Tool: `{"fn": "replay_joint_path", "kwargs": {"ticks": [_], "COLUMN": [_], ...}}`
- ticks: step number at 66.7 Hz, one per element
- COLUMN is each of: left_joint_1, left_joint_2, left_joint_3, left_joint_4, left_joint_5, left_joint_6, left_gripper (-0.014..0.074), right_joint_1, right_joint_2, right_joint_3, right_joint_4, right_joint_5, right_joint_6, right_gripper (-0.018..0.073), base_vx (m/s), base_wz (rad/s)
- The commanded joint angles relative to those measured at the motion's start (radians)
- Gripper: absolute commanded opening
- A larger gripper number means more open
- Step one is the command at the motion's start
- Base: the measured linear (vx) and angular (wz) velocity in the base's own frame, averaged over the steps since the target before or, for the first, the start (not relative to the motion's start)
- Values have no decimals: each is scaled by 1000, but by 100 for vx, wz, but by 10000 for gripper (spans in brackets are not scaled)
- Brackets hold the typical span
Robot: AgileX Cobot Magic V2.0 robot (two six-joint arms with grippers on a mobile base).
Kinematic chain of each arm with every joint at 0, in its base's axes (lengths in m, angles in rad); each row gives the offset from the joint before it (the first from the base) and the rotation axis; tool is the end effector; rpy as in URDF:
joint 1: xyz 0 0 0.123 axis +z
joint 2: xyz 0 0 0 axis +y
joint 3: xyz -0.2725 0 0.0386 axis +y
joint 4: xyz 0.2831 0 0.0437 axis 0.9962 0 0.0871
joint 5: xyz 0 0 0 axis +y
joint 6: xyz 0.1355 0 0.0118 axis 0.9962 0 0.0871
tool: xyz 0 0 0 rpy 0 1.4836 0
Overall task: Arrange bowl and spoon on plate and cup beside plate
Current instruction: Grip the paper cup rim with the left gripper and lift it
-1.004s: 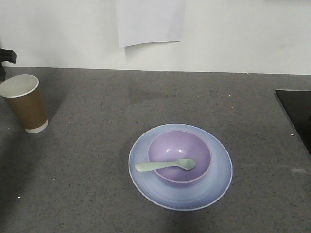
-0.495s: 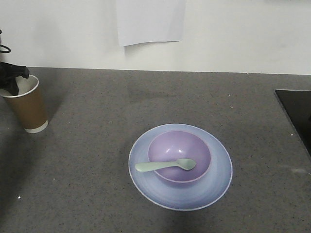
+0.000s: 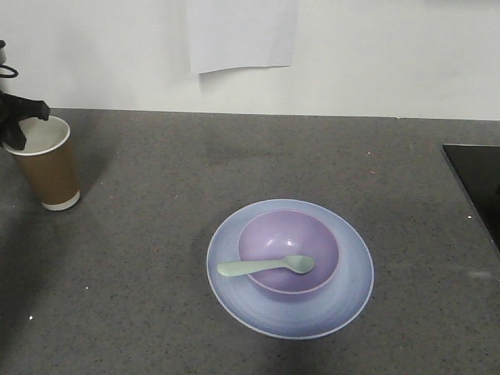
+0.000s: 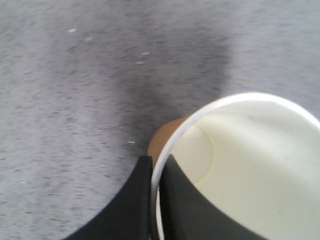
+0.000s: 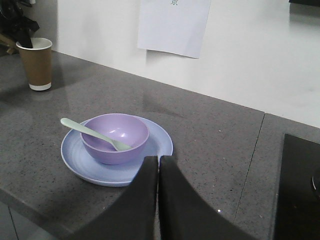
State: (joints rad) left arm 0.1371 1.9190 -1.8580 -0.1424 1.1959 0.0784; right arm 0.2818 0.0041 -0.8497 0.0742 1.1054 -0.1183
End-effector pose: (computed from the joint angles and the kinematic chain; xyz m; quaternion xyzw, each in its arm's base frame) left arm 0.4656 0.0461 0.2684 -0.0410 0.9767 -0.0483 0.2051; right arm 0.0133 0.0132 0.3804 -0.1604 0.7479 0.0885 0.6380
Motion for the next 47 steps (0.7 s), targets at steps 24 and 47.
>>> {"fn": "replay_joint_path", "kwargs": {"ticks": [24,47], "left_joint_1": [-91,-286], "left_joint_2": [-357,-420], "left_joint_3": [6,341], "left_joint_4": [-351,-350], "left_joint_5": [55,-18], "left_joint_6": [164,211], "left_gripper": [-8,-8], "right_joint_1": [1,1], "right_joint_2": [35,35], "right_joint_3": [-13,-13], "right_joint_4": [1,22], "right_joint_5": [-68,-68], "right_joint_6": [-5,-5], "right_gripper": [-6,-6], "base_vx": [0,0], "base_wz": [0,0]}}
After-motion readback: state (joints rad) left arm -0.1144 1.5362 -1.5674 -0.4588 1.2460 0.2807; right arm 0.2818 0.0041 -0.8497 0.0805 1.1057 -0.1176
